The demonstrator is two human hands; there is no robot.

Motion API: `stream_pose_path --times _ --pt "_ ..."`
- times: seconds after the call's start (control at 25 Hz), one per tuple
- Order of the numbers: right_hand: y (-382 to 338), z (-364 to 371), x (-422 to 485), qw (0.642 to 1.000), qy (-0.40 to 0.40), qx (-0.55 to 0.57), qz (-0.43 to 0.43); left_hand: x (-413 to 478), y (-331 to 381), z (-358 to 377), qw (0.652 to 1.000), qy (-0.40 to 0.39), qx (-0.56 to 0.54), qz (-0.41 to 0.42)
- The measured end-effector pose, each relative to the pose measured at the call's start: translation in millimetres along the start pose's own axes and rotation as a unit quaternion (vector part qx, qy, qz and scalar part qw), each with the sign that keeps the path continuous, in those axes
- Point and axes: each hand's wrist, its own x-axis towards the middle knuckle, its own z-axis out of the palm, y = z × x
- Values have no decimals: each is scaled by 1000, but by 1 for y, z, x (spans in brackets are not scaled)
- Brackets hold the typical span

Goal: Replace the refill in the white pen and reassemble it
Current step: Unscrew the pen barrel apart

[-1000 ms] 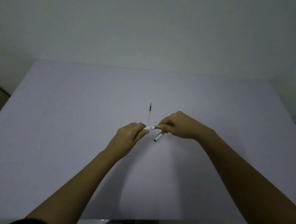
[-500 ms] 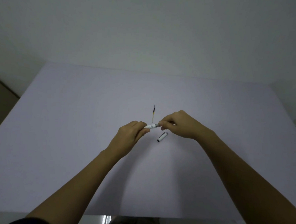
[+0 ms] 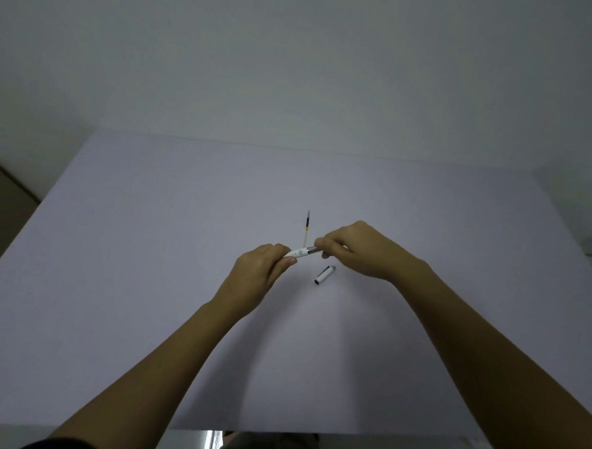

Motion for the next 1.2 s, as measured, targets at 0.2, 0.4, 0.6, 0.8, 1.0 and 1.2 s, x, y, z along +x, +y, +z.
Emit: stream_pose_path --times 0.2,0.4,0.6,0.8,1.0,1.2 --pt "-6 -4 0 996 56 54 -45 2 2 -3 1000 6 -8 9" --pt "-7 -5 -1 995 53 80 -37 3 1 -7 1000 17 -18 11" --pt "-7 -3 1 997 47 64 -26 3 0 -8 1000 13 -23 12" --pt "-11 -7 -2 991 85 91 -56 8 3 -10 999 21 -27 19" --pt "-9 -7 1 994 74 77 -9 9 3 -8 999 22 -32 22" --pt "-12 -10 -2 987 96 117 -46 10 5 -9 998 35 -36 23"
